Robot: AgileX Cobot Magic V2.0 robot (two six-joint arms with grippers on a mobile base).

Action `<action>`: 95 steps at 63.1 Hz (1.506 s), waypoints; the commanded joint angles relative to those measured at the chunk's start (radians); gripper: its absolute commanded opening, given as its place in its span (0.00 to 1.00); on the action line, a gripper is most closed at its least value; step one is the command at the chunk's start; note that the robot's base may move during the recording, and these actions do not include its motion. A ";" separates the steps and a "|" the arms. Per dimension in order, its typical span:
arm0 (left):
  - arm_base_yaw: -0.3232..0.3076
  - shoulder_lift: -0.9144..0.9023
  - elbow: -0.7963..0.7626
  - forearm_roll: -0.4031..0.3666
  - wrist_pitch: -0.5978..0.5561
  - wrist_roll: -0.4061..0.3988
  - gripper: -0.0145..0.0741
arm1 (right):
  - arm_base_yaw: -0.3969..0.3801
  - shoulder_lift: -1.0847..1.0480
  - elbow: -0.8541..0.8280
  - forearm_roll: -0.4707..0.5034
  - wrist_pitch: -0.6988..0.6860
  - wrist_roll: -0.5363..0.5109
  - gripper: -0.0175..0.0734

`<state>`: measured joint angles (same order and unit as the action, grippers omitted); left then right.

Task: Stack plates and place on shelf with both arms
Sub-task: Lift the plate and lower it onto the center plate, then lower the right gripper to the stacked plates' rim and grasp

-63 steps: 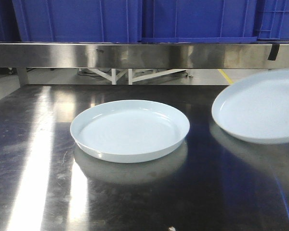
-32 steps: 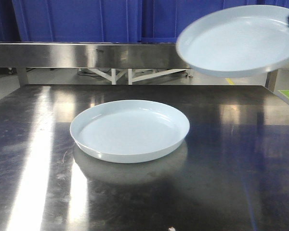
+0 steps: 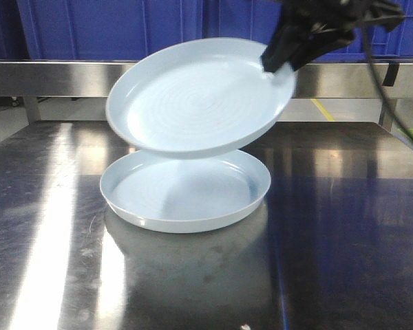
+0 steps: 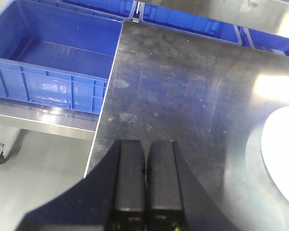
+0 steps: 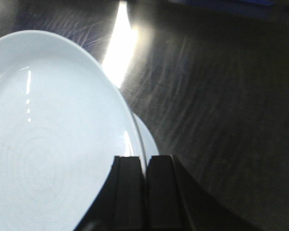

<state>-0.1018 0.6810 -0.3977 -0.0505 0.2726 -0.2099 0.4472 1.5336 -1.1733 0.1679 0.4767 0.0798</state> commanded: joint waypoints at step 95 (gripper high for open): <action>0.002 -0.003 -0.028 -0.002 -0.078 -0.009 0.26 | 0.018 0.094 -0.041 0.009 0.003 0.001 0.74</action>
<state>-0.1018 0.6810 -0.3977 -0.0505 0.2709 -0.2099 0.4637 1.6462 -1.1816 0.1695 0.5122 0.0798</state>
